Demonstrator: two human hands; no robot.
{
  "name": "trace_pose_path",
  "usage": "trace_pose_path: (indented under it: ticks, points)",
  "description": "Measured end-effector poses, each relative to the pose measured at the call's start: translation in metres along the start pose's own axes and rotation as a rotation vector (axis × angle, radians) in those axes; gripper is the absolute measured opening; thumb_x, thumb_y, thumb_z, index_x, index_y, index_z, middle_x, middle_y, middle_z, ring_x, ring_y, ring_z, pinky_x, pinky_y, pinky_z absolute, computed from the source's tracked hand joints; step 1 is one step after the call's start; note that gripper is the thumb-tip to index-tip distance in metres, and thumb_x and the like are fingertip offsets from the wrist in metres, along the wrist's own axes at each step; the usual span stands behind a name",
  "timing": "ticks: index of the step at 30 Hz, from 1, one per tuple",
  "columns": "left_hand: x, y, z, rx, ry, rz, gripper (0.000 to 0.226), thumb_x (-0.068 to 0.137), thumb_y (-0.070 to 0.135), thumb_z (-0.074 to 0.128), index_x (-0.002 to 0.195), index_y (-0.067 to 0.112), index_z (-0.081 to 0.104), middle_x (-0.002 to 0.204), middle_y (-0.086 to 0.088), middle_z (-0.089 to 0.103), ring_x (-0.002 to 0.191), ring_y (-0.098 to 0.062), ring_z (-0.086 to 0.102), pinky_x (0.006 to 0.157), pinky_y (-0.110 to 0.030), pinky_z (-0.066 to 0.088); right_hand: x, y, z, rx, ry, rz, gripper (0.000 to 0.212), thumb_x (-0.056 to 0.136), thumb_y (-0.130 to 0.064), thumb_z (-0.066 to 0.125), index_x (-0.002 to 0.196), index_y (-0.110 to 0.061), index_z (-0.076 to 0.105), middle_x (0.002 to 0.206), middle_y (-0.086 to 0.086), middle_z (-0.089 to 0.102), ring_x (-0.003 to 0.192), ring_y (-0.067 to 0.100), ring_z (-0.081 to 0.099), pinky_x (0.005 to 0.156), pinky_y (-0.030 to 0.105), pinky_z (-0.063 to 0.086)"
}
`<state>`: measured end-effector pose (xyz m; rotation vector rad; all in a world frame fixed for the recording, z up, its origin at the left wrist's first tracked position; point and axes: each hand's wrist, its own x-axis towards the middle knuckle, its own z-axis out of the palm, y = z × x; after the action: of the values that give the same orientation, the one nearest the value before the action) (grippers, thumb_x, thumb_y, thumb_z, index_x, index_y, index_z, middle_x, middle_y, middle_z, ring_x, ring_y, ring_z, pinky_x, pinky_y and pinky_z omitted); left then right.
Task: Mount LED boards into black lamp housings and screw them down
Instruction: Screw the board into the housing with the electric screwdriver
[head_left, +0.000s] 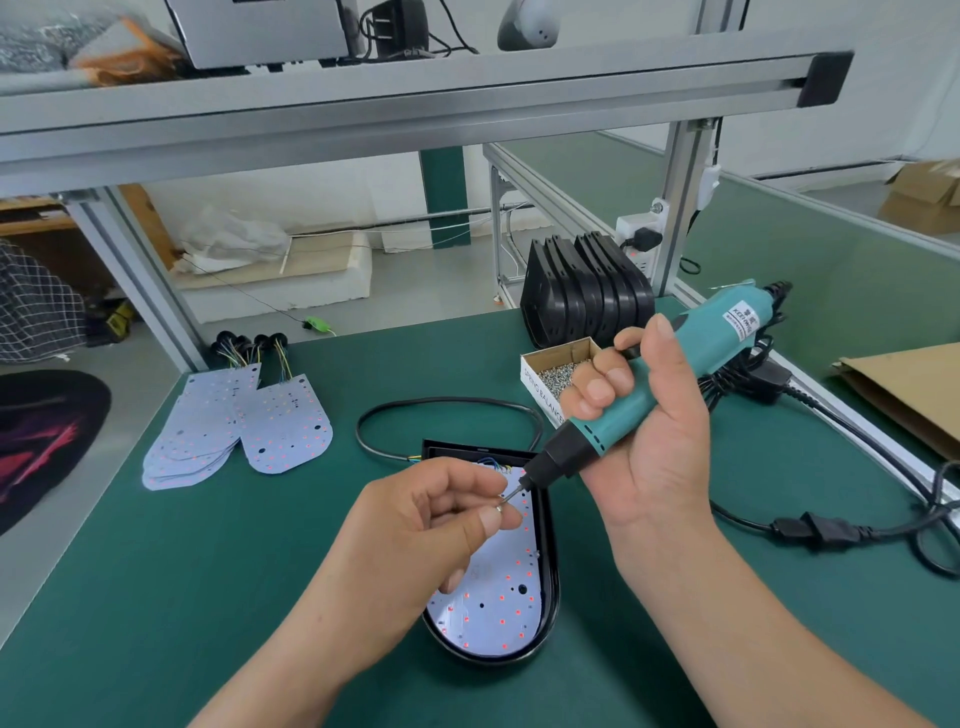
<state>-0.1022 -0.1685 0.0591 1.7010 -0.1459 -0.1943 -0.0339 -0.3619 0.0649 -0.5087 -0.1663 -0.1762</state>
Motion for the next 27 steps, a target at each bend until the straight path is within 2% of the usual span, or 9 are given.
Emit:
trace_pose_path:
  ticks: [9, 15, 19, 22, 25, 27]
  points:
    - [0.0006, -0.0006, 0.0007, -0.015, 0.015, -0.01, 0.019, 0.081, 0.029, 0.075, 0.096, 0.041, 0.077, 0.101, -0.001, 0.083, 0.048, -0.012, 0.045, 0.051, -0.02, 0.045, -0.0006, 0.0001, 0.0002, -0.017, -0.011, 0.004, 0.023, 0.098, -0.036, 0.067, 0.087, -0.016, 0.062, 0.065, -0.003, 0.044, 0.056, 0.011, 0.047, 0.053, 0.023, 0.043]
    - [0.0011, -0.0046, -0.001, 0.02, 0.023, 0.001, 0.028, 0.095, 0.012, 0.077, 0.096, 0.04, 0.077, 0.1, 0.0, 0.083, 0.048, -0.012, 0.046, 0.051, -0.02, 0.046, -0.0011, 0.0003, 0.0002, -0.027, -0.016, 0.007, 0.024, 0.098, -0.036, 0.066, 0.088, -0.015, 0.061, 0.065, -0.003, 0.044, 0.055, 0.011, 0.048, 0.053, 0.023, 0.043]
    - [0.0005, -0.0058, 0.0035, 0.025, 0.061, 0.014, 0.02, 0.083, 0.028, 0.074, 0.097, 0.042, 0.076, 0.099, 0.002, 0.083, 0.049, -0.012, 0.048, 0.053, -0.02, 0.047, -0.0016, -0.0002, 0.0008, -0.043, -0.048, 0.005, 0.023, 0.098, -0.036, 0.065, 0.089, -0.015, 0.061, 0.065, -0.003, 0.044, 0.055, 0.012, 0.048, 0.053, 0.023, 0.043]
    - [-0.0001, -0.0067, 0.0039, 0.036, 0.08, 0.016, 0.021, 0.082, 0.03, 0.073, 0.098, 0.044, 0.075, 0.098, 0.004, 0.082, 0.05, -0.012, 0.049, 0.054, -0.019, 0.047, -0.0022, -0.0006, 0.001, -0.057, -0.07, -0.005, 0.023, 0.1, -0.036, 0.064, 0.089, -0.015, 0.06, 0.065, -0.003, 0.044, 0.055, 0.012, 0.049, 0.054, 0.024, 0.043]
    - [-0.001, -0.0078, 0.0036, 0.084, 0.111, 0.031, 0.027, 0.093, 0.019, 0.08, 0.095, 0.046, 0.075, 0.097, 0.004, 0.082, 0.05, -0.011, 0.05, 0.053, -0.021, 0.049, -0.0029, -0.0009, 0.0018, -0.079, -0.087, -0.014, 0.023, 0.101, -0.035, 0.061, 0.089, -0.016, 0.061, 0.065, -0.003, 0.044, 0.056, 0.013, 0.048, 0.055, 0.024, 0.042]
    - [-0.0014, -0.009, 0.0042, 0.137, 0.142, 0.046, 0.033, 0.095, 0.015, 0.077, 0.095, 0.047, 0.074, 0.096, 0.006, 0.081, 0.051, -0.011, 0.052, 0.053, -0.021, 0.049, -0.0037, -0.0002, 0.0032, -0.095, -0.097, -0.024, 0.023, 0.1, -0.037, 0.062, 0.089, -0.017, 0.061, 0.065, -0.003, 0.045, 0.056, 0.013, 0.048, 0.055, 0.024, 0.042]
